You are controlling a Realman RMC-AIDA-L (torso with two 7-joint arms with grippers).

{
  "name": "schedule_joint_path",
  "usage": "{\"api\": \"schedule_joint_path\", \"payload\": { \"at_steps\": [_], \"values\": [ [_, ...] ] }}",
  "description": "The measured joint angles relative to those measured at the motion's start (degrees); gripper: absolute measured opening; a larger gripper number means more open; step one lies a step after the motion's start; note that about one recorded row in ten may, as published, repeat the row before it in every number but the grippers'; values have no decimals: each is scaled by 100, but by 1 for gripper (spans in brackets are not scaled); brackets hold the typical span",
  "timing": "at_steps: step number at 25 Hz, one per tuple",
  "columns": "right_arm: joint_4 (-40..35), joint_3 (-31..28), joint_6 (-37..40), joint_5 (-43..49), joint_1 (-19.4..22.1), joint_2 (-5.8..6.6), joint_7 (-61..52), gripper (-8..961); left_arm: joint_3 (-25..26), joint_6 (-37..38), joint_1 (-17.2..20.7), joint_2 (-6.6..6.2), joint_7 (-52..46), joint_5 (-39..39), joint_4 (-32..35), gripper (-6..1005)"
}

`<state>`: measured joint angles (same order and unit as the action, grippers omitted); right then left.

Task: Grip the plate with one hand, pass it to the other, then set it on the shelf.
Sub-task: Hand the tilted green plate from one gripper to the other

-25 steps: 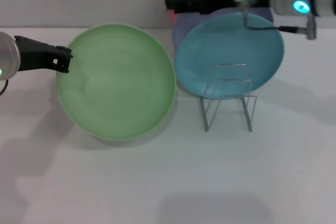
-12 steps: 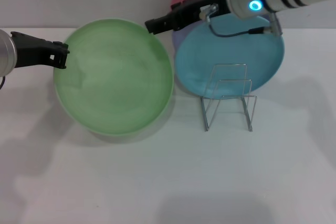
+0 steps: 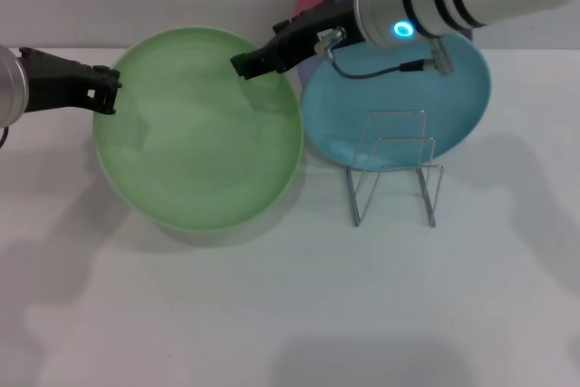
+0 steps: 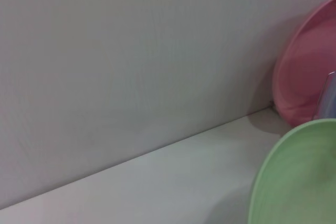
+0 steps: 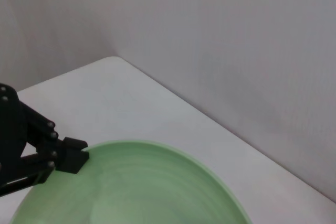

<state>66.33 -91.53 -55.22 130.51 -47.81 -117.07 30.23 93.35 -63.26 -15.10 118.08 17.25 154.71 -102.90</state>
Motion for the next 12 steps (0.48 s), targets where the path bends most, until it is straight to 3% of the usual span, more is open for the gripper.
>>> {"api": "schedule_joint_path", "payload": {
  "at_steps": [12],
  "values": [
    [-415,73,298,-1,-105,-26,44,705,-2,-3,-2,5,0,-65,-11,40]
  ]
}}
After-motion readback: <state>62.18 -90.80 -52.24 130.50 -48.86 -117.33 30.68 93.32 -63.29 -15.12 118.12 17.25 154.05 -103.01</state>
